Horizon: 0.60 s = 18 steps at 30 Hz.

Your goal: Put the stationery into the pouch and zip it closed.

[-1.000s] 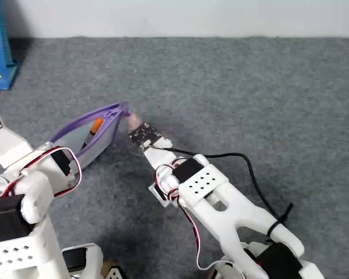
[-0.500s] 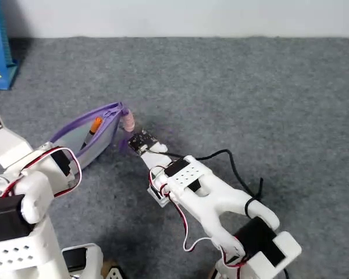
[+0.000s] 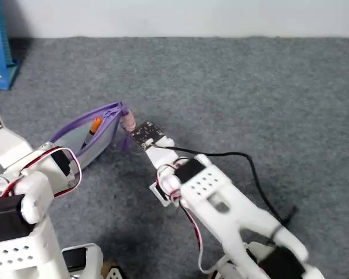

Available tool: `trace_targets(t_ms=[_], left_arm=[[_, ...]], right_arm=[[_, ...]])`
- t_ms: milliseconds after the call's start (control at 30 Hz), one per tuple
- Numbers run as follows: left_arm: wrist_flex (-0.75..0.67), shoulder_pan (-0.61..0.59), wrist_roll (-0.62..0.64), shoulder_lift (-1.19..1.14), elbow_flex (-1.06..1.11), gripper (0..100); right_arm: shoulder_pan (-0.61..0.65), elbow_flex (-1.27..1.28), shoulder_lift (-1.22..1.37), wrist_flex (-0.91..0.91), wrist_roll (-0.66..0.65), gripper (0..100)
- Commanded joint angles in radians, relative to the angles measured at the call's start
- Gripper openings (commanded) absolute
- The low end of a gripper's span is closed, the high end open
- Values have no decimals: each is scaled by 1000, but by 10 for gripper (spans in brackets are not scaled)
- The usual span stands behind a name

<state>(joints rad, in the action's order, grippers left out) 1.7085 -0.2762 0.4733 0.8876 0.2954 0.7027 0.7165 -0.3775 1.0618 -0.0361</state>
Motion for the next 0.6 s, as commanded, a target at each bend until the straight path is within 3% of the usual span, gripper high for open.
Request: trace_targets(t_ms=[0,267,400,567], left_arm=[[8,3,9,-6,2,12],[26,5,9,-6,2,12],[26,5,9,-6,2,12],[28,5,9,-6,4,12]], right_arm=[[12,-5,-180,70,12,8],[15,-8,-426,88,17,8],[76,-9,-507,87,17,8],[165,-11,-584,-67,14,8]])
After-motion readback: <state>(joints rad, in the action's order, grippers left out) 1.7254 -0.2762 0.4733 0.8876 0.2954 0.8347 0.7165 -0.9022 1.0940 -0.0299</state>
